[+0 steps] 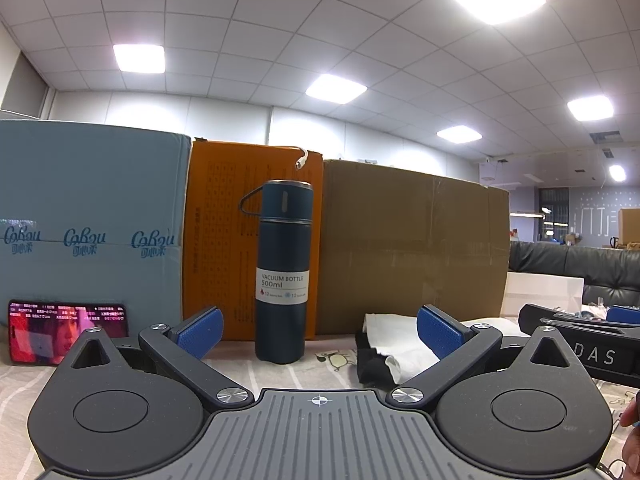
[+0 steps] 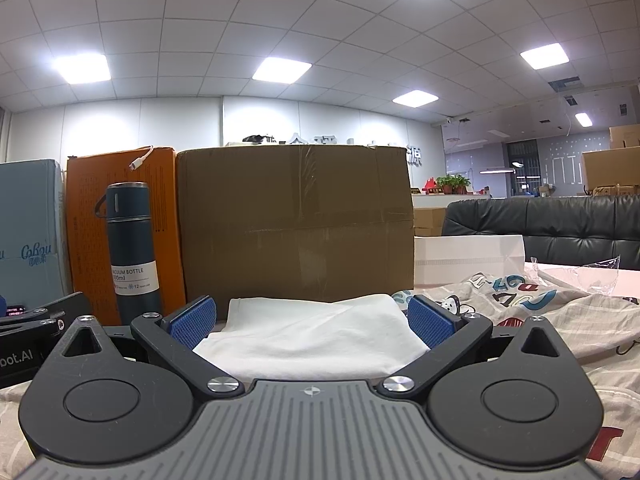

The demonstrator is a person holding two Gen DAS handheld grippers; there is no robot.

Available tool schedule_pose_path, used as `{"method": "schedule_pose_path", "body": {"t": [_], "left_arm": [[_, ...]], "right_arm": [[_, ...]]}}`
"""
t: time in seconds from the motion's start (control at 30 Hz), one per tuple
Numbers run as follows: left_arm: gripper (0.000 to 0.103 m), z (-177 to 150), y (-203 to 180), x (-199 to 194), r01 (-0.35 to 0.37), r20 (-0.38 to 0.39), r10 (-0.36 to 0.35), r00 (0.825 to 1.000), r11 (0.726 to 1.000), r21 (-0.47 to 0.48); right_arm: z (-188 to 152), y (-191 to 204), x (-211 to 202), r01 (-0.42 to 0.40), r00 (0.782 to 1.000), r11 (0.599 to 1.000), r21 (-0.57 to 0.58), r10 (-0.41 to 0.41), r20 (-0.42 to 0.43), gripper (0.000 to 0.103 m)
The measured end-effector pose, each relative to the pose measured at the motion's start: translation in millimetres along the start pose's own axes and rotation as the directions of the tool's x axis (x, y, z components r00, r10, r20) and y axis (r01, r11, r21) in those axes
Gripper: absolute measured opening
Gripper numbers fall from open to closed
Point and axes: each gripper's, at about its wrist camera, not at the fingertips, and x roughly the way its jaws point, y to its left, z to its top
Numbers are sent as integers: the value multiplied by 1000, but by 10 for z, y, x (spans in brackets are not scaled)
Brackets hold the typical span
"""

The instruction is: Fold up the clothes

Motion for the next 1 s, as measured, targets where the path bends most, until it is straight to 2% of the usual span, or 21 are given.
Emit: {"method": "schedule_pose_path", "body": {"t": [1.0], "left_arm": [[103, -4, -7, 12, 4, -1, -4, 1000, 1000, 1]], "right_arm": [[0, 14, 16, -1, 1000, 1000, -4, 1, -5, 103]]}}
